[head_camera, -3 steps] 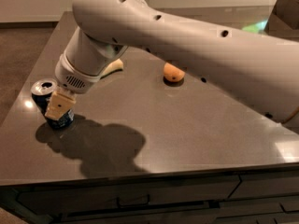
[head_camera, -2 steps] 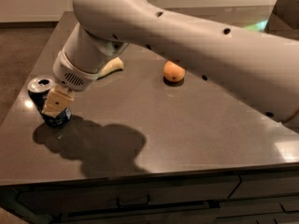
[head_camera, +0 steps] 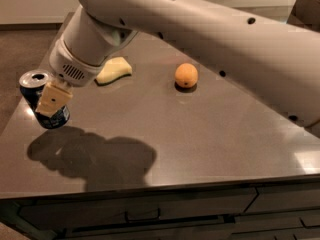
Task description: Pick pepsi can
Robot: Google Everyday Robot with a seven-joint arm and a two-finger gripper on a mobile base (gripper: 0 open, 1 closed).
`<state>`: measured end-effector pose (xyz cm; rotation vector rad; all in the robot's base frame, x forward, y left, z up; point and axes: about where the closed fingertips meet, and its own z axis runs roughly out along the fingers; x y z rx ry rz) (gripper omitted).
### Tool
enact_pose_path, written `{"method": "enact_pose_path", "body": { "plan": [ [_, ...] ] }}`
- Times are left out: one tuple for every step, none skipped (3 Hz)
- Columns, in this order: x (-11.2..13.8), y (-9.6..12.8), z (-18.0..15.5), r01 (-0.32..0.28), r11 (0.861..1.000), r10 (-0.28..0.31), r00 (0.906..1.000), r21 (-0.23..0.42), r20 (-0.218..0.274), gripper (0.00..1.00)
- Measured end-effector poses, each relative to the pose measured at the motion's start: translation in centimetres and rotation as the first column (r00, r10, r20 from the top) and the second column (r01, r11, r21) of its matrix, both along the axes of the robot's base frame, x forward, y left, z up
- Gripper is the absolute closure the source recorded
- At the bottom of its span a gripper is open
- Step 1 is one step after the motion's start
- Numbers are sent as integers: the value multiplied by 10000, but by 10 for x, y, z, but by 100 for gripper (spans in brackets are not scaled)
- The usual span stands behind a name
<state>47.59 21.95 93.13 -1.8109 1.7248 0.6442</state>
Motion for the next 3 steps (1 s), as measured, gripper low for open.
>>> {"method": "enact_pose_path", "body": {
  "plan": [
    [-5,4,24,-146,9999,146,9998,-10,154,100],
    [-8,9,49,-314,9995,314,9994,-26,140,100],
    [-8,9,49,-318,9995,318,9994,-24,142,100]
  ]
}}
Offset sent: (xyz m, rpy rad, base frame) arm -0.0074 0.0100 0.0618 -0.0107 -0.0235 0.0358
